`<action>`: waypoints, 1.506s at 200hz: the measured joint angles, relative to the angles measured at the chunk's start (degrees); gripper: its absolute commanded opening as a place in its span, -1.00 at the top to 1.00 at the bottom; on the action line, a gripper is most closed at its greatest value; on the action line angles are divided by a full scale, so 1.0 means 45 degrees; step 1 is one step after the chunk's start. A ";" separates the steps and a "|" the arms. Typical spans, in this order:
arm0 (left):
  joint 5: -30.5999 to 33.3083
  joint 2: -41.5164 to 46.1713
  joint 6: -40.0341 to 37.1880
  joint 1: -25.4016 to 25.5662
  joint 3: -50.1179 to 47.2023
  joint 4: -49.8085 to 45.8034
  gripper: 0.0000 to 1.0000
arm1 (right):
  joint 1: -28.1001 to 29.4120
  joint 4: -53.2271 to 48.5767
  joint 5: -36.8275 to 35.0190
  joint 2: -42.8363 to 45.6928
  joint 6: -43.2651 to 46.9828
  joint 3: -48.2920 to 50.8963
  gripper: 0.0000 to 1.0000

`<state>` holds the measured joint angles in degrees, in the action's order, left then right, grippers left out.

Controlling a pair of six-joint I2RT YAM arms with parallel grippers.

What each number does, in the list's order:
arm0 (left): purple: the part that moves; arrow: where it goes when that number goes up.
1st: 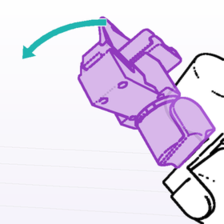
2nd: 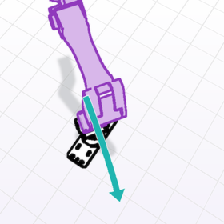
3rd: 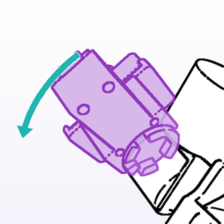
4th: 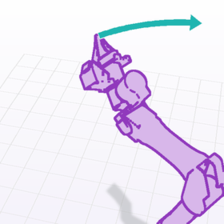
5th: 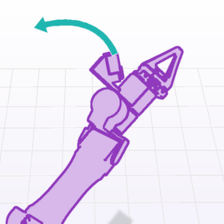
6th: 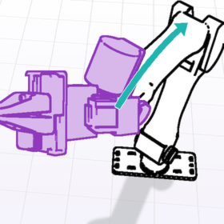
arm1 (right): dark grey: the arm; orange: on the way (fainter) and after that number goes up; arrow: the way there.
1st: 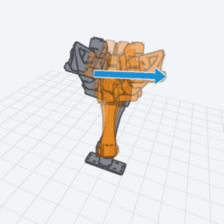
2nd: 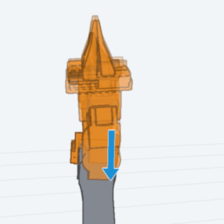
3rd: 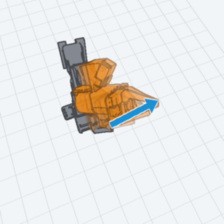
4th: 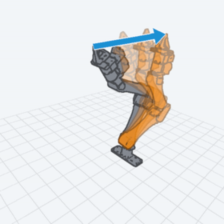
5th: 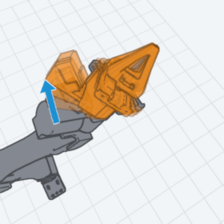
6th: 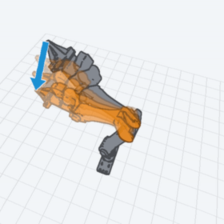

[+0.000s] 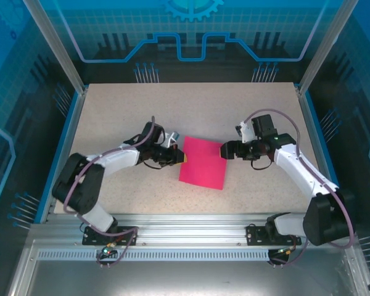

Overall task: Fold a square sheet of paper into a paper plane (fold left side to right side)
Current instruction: Place a square sheet of paper at the center of the table, then first fold in half a square sheet of paper at the center of the table.

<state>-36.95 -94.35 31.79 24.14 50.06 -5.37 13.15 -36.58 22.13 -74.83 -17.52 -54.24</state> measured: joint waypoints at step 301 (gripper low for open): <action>0.1525 -0.1166 -0.0811 0.0389 0.2259 -0.2555 0.17 | 0.1996 0.3419 -0.1185 -0.7019 -0.2127 -0.1579 0.29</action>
<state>-30.09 -99.59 28.14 25.89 60.23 -16.86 22.13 -21.19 16.80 -106.41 -27.09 -61.34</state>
